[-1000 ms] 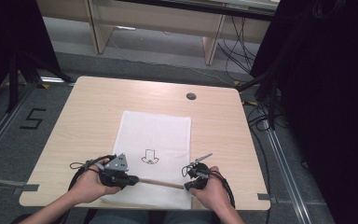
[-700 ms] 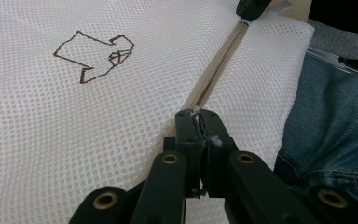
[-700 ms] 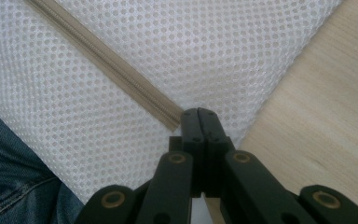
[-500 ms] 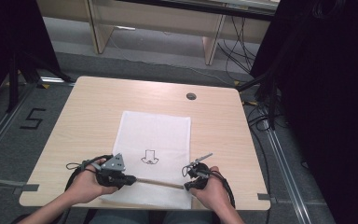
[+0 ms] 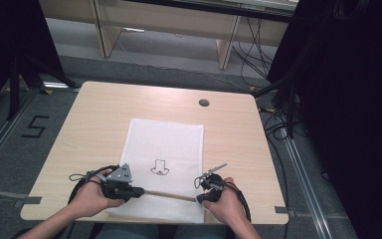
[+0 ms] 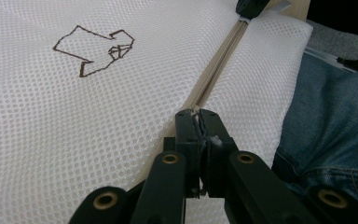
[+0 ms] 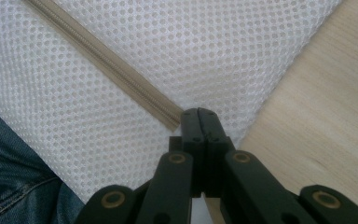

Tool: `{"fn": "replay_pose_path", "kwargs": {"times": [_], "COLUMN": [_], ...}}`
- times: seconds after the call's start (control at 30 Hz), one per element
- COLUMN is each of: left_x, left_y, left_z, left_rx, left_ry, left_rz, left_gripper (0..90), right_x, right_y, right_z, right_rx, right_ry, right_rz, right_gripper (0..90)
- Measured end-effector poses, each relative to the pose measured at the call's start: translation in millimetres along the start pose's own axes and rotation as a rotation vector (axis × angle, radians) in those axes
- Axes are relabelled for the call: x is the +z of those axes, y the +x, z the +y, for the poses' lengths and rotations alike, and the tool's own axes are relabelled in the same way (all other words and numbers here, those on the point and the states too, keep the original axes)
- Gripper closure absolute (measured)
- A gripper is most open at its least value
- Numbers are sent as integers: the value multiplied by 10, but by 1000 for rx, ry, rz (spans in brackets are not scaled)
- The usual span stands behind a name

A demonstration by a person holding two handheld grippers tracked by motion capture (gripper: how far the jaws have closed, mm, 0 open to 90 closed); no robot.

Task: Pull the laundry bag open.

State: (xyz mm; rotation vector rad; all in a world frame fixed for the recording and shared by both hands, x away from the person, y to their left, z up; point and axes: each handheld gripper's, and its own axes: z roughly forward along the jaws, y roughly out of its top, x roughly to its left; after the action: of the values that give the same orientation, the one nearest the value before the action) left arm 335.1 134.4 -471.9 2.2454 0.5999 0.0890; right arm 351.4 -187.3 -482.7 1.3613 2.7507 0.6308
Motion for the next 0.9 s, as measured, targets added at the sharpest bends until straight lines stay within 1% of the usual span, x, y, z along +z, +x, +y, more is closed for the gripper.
{"fn": "replay_pose_path", "kwargs": {"times": [0.07, 0.1, 0.13, 0.17, 0.2, 0.23, 0.27, 0.33, 0.37, 0.4, 0.47, 0.5, 0.53, 0.57, 0.6, 0.63, 0.67, 0.73, 0.77, 0.8, 0.83, 0.87, 0.9], "left_x": [-5, -23, -29, -34, -44, -49, -58, -68, -81, -85, -91, -97, -94, -102, -103, -112, -115, -131, -136, -139, -147, -147, -144], "left_y": [9, 28, 27, 22, 31, 35, 41, 47, 59, 65, 61, 66, 63, 68, 71, 81, 81, 91, 97, 88, 104, 107, 98], "left_z": [-12, -16, -18, -24, -27, -27, -34, -43, -46, -47, -64, -69, -76, -77, -85, -89, -94, -100, -102, -107, -109, -110, -114], "left_rx": [-6, 9, 10, -6, -1, 4, -6, -16, -6, 8, -13, -13, -20, -14, -24, -16, -29, -27, -18, -34, -25, -18, -30], "left_ry": [-7, 1, -5, -2, 3, -5, 3, -10, -1, -5, -3, 0, -7, -8, -8, -8, -12, -16, -13, -13, -6, -10, -9], "left_rz": [-4, 1, -2, 7, 7, 5, 11, 6, 12, 10, 15, 14, 12, 17, 17, 17, 19, 20, 21, 26, 25, 25, 28], "left_gripper": [872, 872, 872, 872, 872, 872, 872, 872, 872, 872, 872, 872, 872, 872, 872, 872, 872, 872, 872, 872, 872, 872, 872], "right_x": [0, 0, 0, 0, 0, -1, 1, 0, 0, 0, 0, 0, -5, -7, -7, -6, -6, -7, -7, -7, -6, -7, -7], "right_y": [0, 0, -1, -1, -1, -1, -2, -1, -1, -1, -1, -1, 9, 12, 12, 11, 12, 12, 12, 12, 12, 12, 12], "right_z": [1, 0, 0, 1, 1, 1, 2, 1, 0, 0, 0, 1, -1, -2, -2, -1, -1, -2, -2, -2, -2, -2, -2], "right_rx": [0, 1, 0, 1, 1, -1, 1, 2, 2, 2, 2, 2, 16, 21, 21, 18, 18, 22, 22, 21, 19, 21, 20], "right_ry": [0, 1, 1, 1, 1, 2, 1, 1, 1, 1, 1, 1, 4, 6, 6, 5, 6, 6, 6, 6, 6, 6, 6], "right_rz": [0, 1, 5, 5, 5, 7, 5, 5, 5, 5, 5, 5, -1, -1, -1, -1, -1, -1, -1, -1, -2, -1, -2], "right_gripper": [900, 900, 900, 900, 900, 900, 900, 900, 900, 900, 900, 900, 900, 900, 900, 900, 900, 900, 900, 900, 900, 900, 900]}}
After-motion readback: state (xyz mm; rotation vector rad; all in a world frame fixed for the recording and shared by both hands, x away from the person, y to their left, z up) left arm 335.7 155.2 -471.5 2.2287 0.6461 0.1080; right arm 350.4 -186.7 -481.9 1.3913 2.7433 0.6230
